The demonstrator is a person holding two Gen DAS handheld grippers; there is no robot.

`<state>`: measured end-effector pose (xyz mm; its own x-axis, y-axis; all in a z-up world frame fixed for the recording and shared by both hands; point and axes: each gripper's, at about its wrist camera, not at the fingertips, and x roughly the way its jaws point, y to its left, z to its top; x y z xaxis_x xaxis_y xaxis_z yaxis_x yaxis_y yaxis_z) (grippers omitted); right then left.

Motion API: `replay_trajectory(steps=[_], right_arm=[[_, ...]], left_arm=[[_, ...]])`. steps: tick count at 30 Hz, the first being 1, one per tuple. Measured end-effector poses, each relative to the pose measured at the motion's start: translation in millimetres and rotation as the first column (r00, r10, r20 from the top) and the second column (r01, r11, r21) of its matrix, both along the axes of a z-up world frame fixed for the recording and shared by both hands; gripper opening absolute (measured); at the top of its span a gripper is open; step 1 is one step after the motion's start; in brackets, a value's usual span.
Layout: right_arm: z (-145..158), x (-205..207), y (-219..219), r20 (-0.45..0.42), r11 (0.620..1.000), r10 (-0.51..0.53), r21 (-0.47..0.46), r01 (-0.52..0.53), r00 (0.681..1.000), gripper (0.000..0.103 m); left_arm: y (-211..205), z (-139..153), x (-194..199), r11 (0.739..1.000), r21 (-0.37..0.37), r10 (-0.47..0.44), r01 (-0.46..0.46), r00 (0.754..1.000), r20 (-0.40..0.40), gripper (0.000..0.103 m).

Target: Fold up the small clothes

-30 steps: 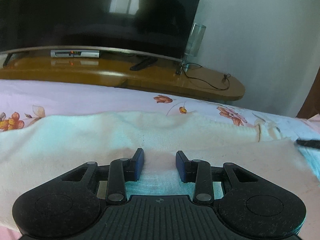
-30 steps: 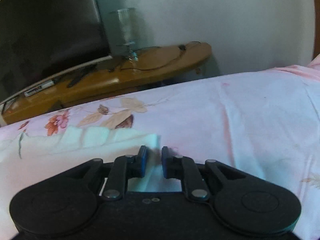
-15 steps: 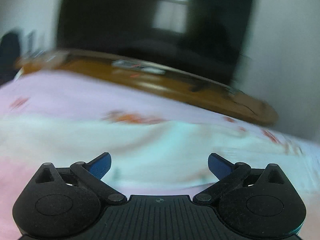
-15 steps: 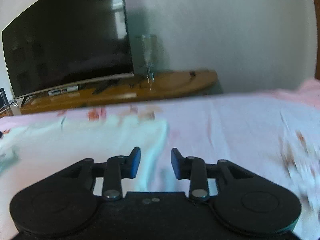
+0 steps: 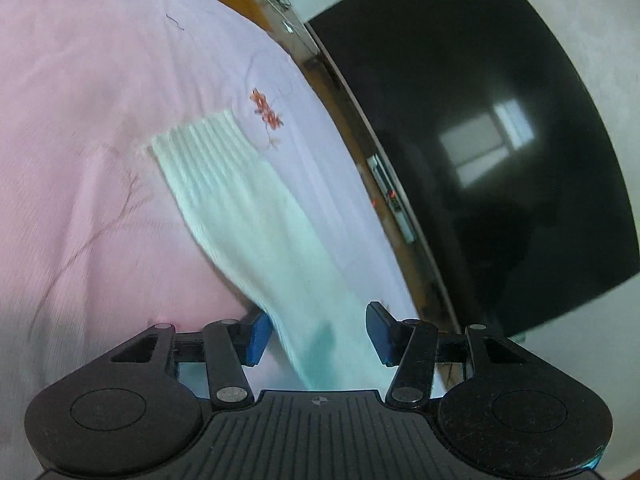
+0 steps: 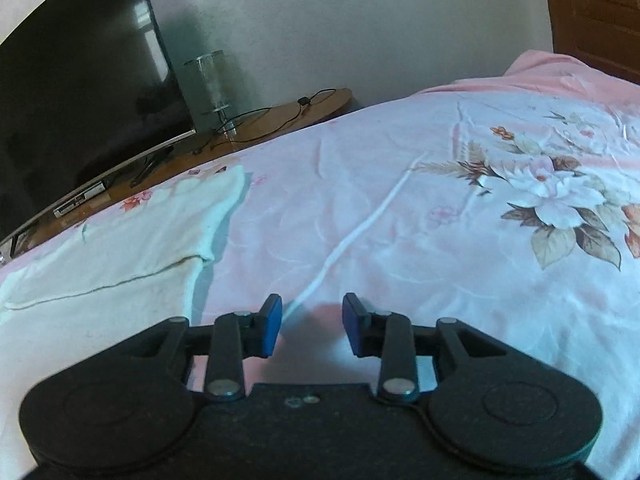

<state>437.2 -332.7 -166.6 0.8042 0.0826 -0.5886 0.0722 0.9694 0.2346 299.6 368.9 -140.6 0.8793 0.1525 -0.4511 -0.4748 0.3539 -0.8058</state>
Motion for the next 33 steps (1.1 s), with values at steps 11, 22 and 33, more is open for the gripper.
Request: replay_trajectory(steps=[11,22,33], right_arm=[[-10.5,4.7,2.1,0.011,1.000,0.007,0.019,-0.007,1.000,0.037],[18.6,-34.1,-21.0,0.022,0.999,0.009,0.051,-0.010,1.000,0.039],[23.5,-42.5,-28.3,0.033,0.997,-0.007,0.083,0.004,0.999,0.041]], left_arm=[[-25.8,82.9,66.2,0.922,0.354,-0.140,0.155,0.988,-0.069,0.003],[-341.7,66.9,181.6,0.446,0.571,-0.686,0.690,0.672,-0.277,0.003],[-405.3,61.8,126.8,0.191,0.728,-0.659,0.658,0.636,-0.402,0.102]])
